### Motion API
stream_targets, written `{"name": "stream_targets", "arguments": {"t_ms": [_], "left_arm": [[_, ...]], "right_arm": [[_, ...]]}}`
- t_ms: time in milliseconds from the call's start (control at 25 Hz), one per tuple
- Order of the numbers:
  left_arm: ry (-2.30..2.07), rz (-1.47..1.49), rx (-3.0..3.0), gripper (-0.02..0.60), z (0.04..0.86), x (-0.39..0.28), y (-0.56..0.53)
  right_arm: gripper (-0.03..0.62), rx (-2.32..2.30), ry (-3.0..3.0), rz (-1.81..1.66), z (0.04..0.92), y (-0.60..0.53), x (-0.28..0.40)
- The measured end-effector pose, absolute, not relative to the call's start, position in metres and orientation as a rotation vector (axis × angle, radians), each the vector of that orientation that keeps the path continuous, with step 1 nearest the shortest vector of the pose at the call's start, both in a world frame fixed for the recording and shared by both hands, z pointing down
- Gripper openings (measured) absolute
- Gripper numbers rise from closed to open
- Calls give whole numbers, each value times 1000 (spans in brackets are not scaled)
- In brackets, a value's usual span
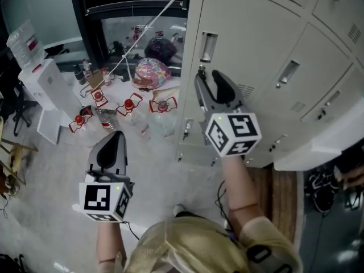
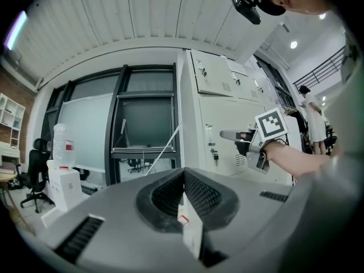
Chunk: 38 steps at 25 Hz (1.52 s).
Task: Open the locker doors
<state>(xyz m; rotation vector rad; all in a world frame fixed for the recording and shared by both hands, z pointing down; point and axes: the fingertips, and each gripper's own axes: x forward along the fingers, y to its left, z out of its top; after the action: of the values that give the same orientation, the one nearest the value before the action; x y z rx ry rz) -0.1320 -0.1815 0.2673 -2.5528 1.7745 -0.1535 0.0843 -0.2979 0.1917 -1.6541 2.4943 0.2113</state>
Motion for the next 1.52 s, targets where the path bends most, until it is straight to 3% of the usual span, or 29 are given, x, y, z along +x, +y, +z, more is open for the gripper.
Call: {"name": "stream_targets", "arguments": {"t_ms": [720,1520], "left_arm": [[2044,-146,-2351,3,267,-169,-184],[1974,-148,-2435,3,276,-165,-205]], "right_arm": [[158,-1784,2443,318,184,-391,82],[158,-1812,2418,319,181,-385,66]]}}
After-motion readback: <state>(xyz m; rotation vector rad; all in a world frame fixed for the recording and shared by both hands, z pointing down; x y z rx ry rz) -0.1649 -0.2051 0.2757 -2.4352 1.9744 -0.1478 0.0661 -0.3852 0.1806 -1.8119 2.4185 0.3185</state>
